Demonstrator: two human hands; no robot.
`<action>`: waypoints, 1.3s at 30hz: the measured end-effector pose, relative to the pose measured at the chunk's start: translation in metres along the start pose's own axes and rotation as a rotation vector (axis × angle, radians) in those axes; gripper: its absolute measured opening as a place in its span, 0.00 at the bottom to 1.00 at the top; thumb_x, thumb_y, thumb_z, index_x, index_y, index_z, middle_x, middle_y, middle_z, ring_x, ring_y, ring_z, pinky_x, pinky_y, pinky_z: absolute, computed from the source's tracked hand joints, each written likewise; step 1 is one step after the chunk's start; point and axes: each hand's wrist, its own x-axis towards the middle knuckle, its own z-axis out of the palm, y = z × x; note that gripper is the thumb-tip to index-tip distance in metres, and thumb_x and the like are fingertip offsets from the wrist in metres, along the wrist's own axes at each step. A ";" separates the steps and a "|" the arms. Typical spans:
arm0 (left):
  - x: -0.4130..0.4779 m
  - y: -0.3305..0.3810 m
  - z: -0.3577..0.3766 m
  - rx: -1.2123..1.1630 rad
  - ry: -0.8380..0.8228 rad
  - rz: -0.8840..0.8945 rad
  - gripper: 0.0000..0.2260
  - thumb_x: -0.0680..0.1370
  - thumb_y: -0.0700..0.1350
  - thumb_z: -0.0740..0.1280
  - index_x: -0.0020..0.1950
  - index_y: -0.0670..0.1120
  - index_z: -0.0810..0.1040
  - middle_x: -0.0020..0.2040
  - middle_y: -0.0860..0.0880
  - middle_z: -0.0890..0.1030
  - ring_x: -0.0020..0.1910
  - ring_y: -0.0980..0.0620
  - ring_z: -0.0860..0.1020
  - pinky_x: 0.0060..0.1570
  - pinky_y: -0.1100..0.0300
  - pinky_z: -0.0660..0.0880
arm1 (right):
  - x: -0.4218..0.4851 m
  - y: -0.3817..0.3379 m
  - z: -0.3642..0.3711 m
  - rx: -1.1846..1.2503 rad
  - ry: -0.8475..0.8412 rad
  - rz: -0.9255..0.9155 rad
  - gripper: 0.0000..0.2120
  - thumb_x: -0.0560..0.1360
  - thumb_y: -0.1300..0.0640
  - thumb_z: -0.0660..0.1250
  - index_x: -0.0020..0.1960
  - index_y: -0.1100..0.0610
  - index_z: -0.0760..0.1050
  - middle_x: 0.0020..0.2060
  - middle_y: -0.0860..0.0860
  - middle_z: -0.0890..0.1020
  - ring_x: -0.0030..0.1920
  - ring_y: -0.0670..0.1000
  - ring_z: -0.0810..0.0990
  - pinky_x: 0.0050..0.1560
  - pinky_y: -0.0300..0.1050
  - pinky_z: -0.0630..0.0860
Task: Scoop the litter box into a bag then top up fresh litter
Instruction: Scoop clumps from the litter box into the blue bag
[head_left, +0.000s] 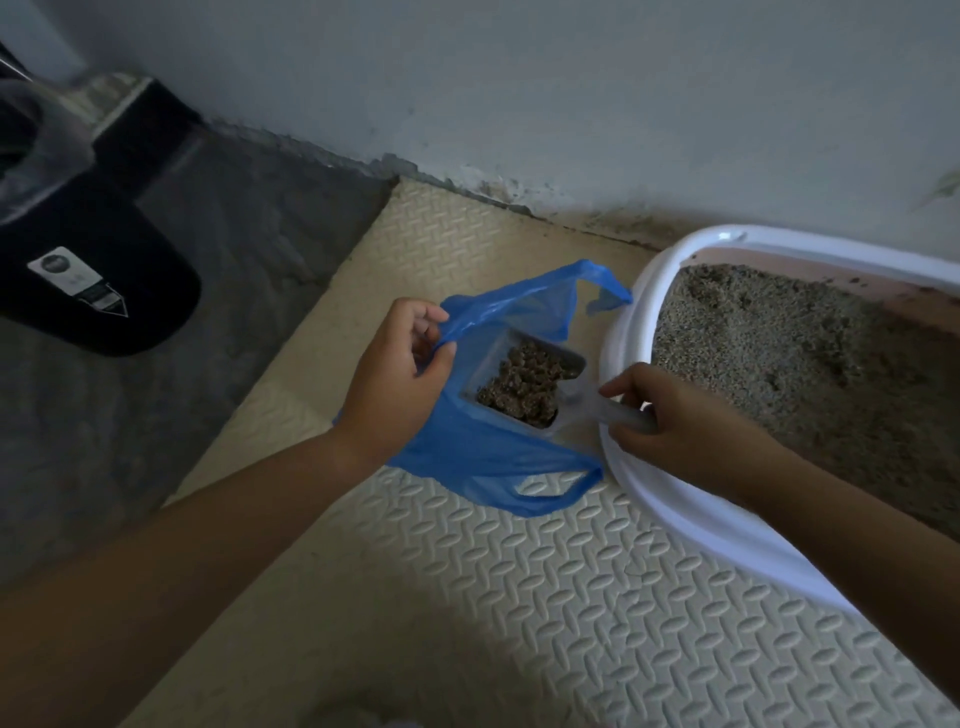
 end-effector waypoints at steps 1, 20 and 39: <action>-0.001 -0.002 -0.001 -0.006 -0.006 -0.004 0.10 0.77 0.38 0.66 0.54 0.49 0.70 0.42 0.54 0.72 0.40 0.63 0.74 0.43 0.75 0.68 | 0.006 -0.005 0.002 -0.018 -0.017 0.006 0.16 0.72 0.56 0.68 0.59 0.48 0.71 0.43 0.41 0.76 0.39 0.42 0.74 0.38 0.38 0.69; -0.001 -0.018 -0.007 -0.082 0.013 -0.049 0.11 0.77 0.36 0.66 0.55 0.48 0.70 0.41 0.53 0.72 0.40 0.60 0.73 0.43 0.71 0.69 | 0.075 -0.061 0.021 0.191 0.102 -0.003 0.09 0.72 0.61 0.67 0.49 0.49 0.76 0.37 0.41 0.77 0.37 0.40 0.76 0.38 0.27 0.70; -0.006 -0.024 -0.012 -0.082 0.029 -0.073 0.11 0.77 0.36 0.65 0.56 0.48 0.70 0.41 0.54 0.73 0.40 0.62 0.73 0.43 0.71 0.69 | 0.067 -0.065 0.050 0.116 0.196 -0.169 0.12 0.73 0.67 0.66 0.54 0.57 0.78 0.42 0.46 0.79 0.42 0.43 0.73 0.39 0.28 0.67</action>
